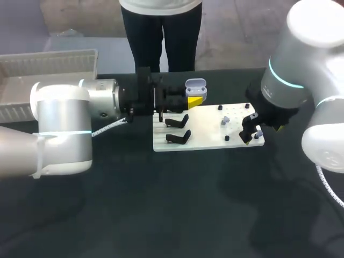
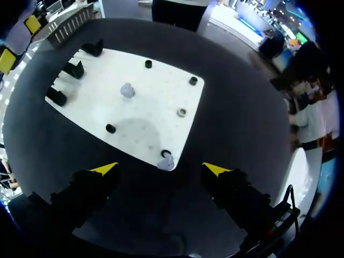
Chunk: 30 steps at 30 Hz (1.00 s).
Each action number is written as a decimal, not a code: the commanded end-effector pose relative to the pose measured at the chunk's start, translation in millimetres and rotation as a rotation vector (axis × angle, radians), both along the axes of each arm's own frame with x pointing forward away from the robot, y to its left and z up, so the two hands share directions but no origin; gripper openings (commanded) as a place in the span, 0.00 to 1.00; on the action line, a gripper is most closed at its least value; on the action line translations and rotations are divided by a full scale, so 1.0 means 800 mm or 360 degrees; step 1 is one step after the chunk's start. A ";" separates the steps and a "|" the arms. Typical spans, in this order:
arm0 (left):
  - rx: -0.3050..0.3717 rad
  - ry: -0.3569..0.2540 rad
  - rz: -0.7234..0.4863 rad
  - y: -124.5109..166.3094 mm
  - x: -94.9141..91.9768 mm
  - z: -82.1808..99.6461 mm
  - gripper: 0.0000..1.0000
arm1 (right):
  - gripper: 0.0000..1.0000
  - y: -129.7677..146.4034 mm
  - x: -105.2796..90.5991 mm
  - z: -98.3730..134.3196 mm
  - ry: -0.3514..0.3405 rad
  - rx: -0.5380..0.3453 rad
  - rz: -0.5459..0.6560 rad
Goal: Pick up each earbud case from the left stands, insert the matching earbuds, close the lid, and place the case in the box.
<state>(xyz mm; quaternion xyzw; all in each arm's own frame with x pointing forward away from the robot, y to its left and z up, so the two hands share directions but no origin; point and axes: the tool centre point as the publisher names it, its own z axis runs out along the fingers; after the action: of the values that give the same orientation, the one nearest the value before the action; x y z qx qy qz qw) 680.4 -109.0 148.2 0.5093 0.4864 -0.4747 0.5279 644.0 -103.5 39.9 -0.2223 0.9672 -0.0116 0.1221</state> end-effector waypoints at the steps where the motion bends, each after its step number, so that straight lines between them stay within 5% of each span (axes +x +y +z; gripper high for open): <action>1: -0.0008 -0.0007 0.0011 0.000 -0.002 -0.001 0.00 | 1.00 -0.002 0.006 -0.009 0.0004 0.0016 -0.0006; 6: -0.0008 -0.0007 0.0011 0.000 -0.002 -0.001 0.00 | 0.85 -0.004 0.011 -0.015 0.0008 0.0040 -0.0019; 8: -0.0008 -0.0007 0.0011 0.000 -0.002 -0.001 0.00 | 0.64 -0.003 0.012 -0.016 0.0011 0.0042 -0.0020; 11: -0.0008 -0.0007 0.0011 0.000 -0.002 -0.001 0.00 | 0.50 -0.003 0.013 -0.017 0.0015 0.0046 -0.0018; 30: -0.0008 -0.0007 0.0011 0.000 -0.002 -0.001 0.00 | 0.39 -0.003 0.017 -0.020 0.0037 0.0047 -0.0032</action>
<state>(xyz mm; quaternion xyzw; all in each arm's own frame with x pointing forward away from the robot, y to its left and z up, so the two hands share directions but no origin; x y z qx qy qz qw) 680.2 -109.0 148.5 0.5091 0.4868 -0.4744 0.5280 655.7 -108.2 23.7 -0.2112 0.9705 0.0059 0.1164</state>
